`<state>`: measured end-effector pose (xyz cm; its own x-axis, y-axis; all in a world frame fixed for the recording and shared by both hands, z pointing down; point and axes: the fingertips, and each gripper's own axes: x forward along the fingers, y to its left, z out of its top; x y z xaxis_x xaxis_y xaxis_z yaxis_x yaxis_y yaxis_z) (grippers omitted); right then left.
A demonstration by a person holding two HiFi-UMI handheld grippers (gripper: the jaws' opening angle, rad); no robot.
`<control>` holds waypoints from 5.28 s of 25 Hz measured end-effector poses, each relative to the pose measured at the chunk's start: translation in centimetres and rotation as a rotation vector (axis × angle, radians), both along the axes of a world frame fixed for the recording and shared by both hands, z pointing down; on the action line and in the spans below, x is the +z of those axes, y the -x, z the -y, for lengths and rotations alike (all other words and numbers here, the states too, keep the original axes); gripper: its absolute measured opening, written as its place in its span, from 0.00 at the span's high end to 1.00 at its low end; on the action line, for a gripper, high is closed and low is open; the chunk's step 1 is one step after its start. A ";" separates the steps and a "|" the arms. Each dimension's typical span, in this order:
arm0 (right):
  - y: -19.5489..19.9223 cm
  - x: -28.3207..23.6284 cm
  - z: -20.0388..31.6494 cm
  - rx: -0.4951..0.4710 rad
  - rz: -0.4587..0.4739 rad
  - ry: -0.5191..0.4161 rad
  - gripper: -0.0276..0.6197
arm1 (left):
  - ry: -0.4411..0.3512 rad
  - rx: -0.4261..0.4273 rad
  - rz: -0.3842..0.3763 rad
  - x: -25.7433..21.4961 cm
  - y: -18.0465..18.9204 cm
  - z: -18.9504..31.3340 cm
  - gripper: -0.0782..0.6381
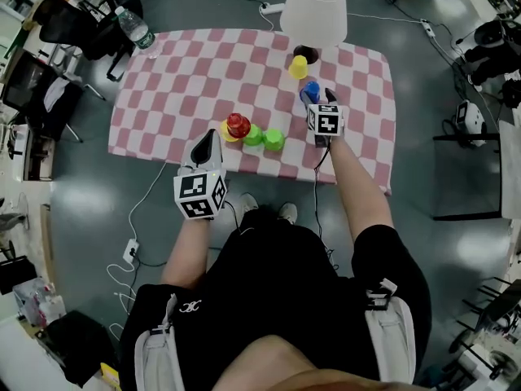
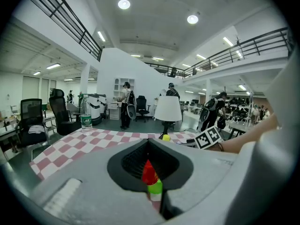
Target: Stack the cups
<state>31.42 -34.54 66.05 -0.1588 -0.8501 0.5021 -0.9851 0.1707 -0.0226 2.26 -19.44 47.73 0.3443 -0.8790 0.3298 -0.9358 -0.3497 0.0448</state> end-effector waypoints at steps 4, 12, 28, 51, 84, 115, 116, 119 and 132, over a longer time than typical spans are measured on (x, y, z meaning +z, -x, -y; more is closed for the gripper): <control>0.0 1.6 0.4 0.029 0.022 0.032 0.51 | 0.005 -0.022 0.005 0.2 1.5 0.4 0.87; -0.2 3.2 1.4 0.050 0.004 0.094 0.53 | 0.029 -0.043 0.014 1.3 3.0 0.8 0.87; 2.2 -6.4 -0.5 -0.060 -0.023 0.024 0.64 | -0.022 -0.027 -0.024 -0.5 1.9 1.6 0.87; 16.4 -10.9 -9.7 -0.428 0.002 -0.015 0.64 | -0.079 -0.029 -0.045 -2.4 2.5 1.8 0.87; 18.1 -4.8 -13.2 -0.502 -0.055 0.072 0.64 | -0.043 -0.067 -0.049 -0.7 4.7 0.4 0.87; 15.3 -21.3 -9.7 -0.209 0.180 -0.440 0.59 | -0.097 0.023 -0.075 -3.3 2.0 2.4 0.87; 14.6 -21.9 -9.5 -0.169 0.188 -0.463 0.60 | -0.101 0.031 -0.076 -3.4 1.7 2.6 0.87; 12.5 -23.6 -9.4 -0.060 0.145 -0.525 0.91 | -0.111 0.052 -0.076 -4.0 0.8 3.0 0.87; 7.7 -23.6 -9.4 0.080 0.154 -0.503 0.95 | -0.123 0.119 -0.078 -4.7 -2.1 4.6 0.87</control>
